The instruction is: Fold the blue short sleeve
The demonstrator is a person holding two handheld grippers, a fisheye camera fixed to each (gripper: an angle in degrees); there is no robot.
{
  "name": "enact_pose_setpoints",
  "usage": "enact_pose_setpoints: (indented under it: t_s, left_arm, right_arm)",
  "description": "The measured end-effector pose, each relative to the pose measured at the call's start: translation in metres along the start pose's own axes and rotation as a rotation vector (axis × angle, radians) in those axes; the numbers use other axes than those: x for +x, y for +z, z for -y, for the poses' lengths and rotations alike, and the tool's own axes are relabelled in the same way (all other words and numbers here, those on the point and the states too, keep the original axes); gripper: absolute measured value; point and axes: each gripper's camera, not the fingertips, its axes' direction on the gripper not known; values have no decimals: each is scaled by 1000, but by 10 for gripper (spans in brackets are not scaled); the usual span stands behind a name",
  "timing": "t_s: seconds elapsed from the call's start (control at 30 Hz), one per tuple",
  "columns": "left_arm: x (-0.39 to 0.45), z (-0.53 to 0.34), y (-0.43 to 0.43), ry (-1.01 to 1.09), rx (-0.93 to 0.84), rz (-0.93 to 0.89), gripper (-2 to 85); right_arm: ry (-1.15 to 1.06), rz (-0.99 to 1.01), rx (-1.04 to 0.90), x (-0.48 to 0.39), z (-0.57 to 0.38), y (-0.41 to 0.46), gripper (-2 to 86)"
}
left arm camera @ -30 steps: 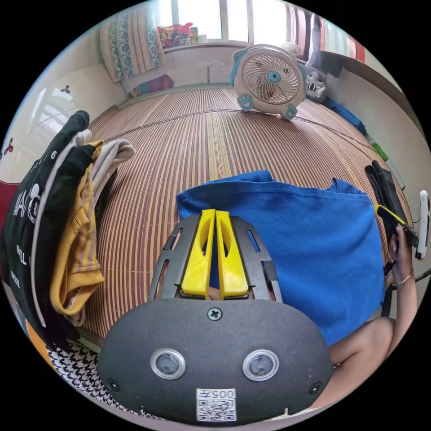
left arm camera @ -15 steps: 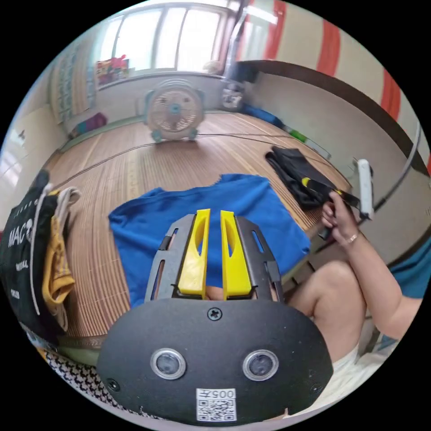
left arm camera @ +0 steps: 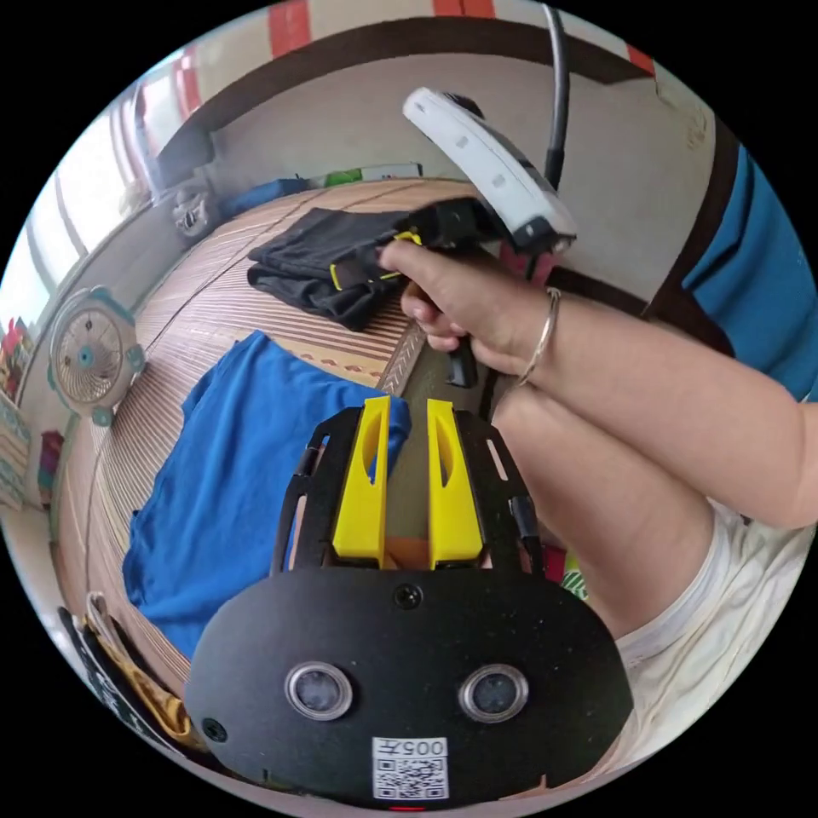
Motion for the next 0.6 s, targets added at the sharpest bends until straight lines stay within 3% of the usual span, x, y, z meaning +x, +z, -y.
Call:
enact_pose_setpoints:
  t_s: [0.6]
  left_arm:
    - [23,33,54,29,-157,76,62]
  right_arm:
    - [44,17,2,39,16,9,36]
